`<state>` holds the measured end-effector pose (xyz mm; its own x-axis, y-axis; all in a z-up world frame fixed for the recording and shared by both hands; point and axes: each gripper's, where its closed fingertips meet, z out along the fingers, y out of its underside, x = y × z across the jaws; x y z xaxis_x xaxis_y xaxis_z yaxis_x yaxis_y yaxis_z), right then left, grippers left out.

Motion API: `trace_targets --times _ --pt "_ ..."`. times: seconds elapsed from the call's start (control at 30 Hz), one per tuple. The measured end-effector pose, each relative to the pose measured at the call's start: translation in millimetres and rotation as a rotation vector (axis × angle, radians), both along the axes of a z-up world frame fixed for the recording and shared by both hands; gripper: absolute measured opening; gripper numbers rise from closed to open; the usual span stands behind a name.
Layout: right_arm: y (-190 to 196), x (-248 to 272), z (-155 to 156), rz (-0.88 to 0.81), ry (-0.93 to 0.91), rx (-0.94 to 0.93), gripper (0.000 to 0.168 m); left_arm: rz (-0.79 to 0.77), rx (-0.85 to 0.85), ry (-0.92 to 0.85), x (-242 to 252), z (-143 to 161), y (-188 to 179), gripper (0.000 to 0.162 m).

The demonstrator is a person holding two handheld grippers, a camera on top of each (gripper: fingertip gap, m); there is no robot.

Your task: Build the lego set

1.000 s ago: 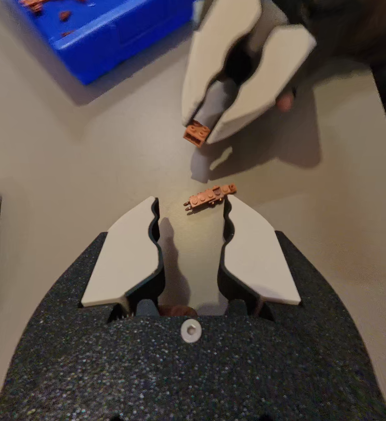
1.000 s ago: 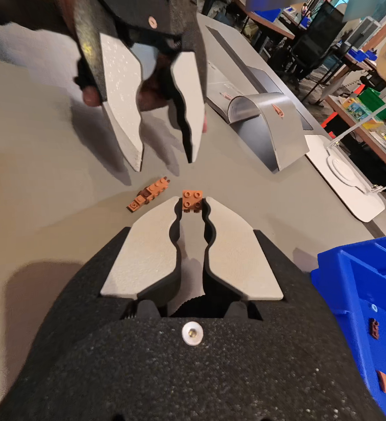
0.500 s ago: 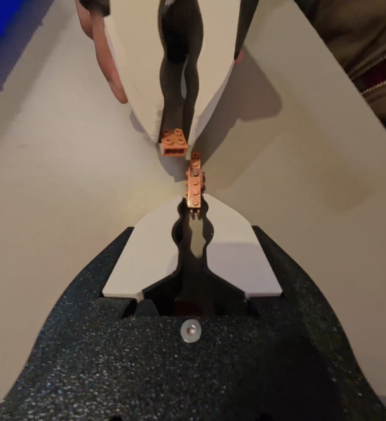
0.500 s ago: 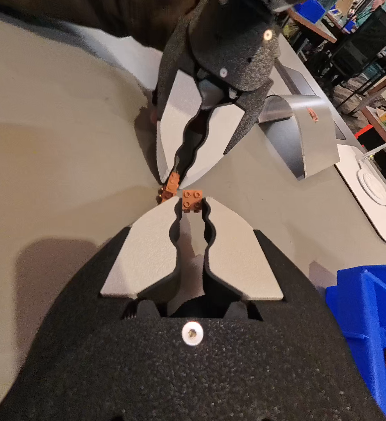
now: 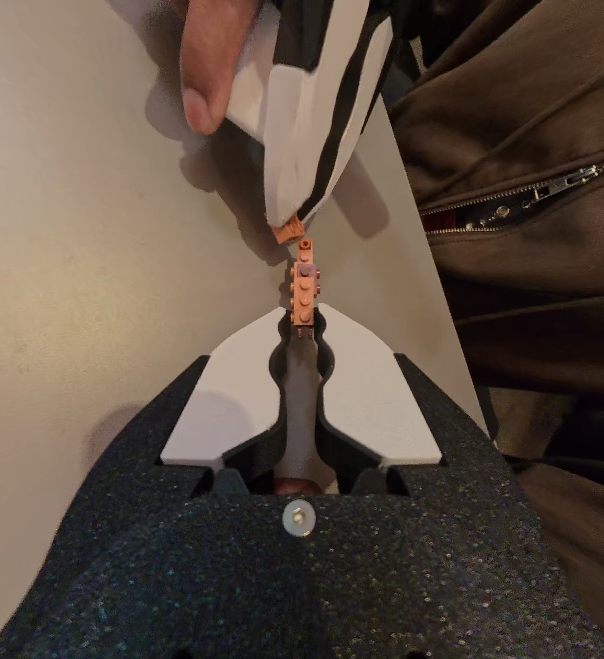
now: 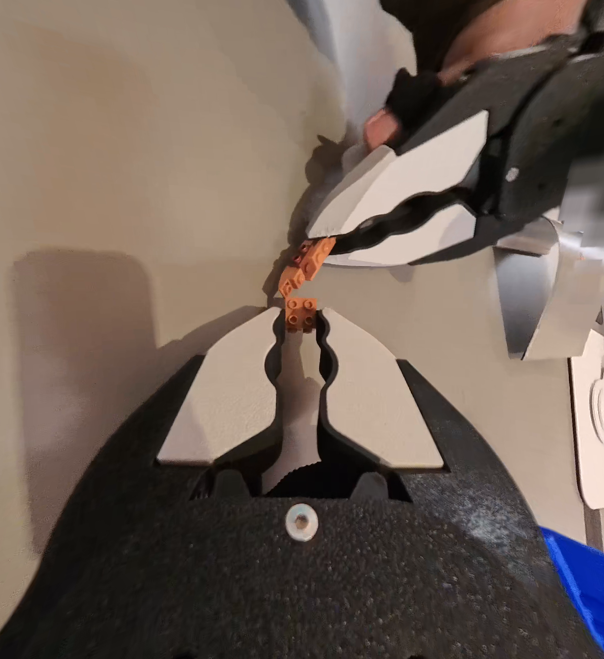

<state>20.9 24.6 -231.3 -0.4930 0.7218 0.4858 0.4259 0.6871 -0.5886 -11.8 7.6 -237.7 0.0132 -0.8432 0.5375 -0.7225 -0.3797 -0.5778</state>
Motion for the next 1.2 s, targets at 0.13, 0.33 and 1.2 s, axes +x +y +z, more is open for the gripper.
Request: trace_targets --times 0.13,0.33,1.2 --pt "-9.3 -1.5 -4.7 0.058 -0.023 0.044 0.016 -0.081 -0.052 0.053 -0.7 0.1 -5.4 0.012" --pt "-12.5 -3.7 -8.7 0.064 -0.021 0.091 0.016 -0.041 -0.140 0.080 7.9 3.0 3.9 0.012" --pt "0.7 -5.2 -6.7 -0.052 0.053 0.077 0.016 0.653 -0.083 -0.118 21.3 10.2 39.9 0.015"
